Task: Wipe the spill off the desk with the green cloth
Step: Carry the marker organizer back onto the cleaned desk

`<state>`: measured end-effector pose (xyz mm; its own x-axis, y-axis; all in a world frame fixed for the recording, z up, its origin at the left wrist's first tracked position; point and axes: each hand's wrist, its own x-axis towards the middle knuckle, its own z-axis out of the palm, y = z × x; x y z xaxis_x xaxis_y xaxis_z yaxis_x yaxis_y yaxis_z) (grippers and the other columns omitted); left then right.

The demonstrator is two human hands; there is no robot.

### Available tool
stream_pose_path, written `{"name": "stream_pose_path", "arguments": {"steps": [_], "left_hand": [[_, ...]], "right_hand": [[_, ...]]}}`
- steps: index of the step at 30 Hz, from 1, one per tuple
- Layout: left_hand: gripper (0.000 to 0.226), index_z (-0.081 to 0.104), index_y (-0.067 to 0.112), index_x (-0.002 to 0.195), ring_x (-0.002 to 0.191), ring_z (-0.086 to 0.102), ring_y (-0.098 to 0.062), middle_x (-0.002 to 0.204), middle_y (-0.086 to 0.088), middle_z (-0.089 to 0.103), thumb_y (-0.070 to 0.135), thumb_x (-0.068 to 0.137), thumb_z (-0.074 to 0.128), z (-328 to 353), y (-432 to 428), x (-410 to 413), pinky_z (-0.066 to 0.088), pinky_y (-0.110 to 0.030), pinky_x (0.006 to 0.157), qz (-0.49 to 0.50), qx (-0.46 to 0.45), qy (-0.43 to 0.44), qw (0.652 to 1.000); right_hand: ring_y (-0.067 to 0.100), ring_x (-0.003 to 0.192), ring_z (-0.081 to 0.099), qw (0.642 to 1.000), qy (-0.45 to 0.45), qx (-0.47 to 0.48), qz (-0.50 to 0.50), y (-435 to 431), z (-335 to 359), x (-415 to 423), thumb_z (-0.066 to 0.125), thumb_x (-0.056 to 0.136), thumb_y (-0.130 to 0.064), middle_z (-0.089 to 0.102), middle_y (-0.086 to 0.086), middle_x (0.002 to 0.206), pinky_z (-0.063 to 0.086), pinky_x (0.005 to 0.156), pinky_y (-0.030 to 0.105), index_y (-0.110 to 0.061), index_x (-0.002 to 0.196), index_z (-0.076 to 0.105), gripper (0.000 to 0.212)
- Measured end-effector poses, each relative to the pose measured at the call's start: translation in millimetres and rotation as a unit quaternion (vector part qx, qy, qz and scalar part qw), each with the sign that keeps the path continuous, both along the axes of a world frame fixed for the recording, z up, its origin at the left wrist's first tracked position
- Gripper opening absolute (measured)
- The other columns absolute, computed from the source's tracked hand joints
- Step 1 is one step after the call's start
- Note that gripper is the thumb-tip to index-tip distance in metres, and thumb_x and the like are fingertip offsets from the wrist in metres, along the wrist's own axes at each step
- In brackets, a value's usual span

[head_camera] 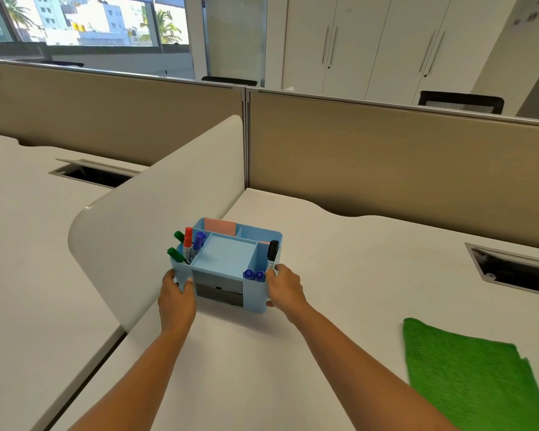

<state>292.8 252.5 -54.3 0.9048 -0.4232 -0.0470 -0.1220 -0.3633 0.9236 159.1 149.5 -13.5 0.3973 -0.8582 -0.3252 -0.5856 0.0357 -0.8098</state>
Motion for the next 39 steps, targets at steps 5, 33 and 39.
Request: {"name": "stream_pose_path", "arguments": {"steps": [5,33,39], "left_hand": [[0.045,0.028,0.010,0.141,0.128,0.041,-0.038,0.143,-0.019,0.040,0.017,0.096,0.035,-2,-3,-5,0.039,-0.051,0.103,-0.011,0.001,0.016,1.000],[0.038,0.050,0.002,0.125,0.104,0.057,-0.031,0.129,-0.021,0.055,0.022,0.094,0.045,28,-20,-4,0.050,-0.041,0.084,-0.201,0.058,0.178,0.962],[0.037,0.046,0.000,0.128,0.094,0.057,-0.028,0.126,-0.023,0.056,0.017,0.096,0.039,33,-26,-4,0.052,-0.041,0.080,-0.200,0.094,0.125,0.967]], "right_hand": [[0.035,0.119,0.051,1.000,-0.007,-0.001,-0.011,-4,-2,-25,0.035,0.098,-0.024,0.049,0.018,0.135,0.049,0.095,0.048,-0.007,0.134,0.040,0.041],[0.024,0.096,0.062,0.996,-0.054,0.049,-0.049,-10,-1,-115,0.045,0.095,-0.028,0.059,0.011,0.127,0.055,0.078,0.033,-0.012,0.134,0.047,0.042],[0.024,0.085,0.065,0.997,-0.050,0.020,-0.061,-14,3,-113,0.052,0.091,-0.018,0.064,0.014,0.118,0.058,0.080,0.034,-0.003,0.120,0.060,0.033]]}}
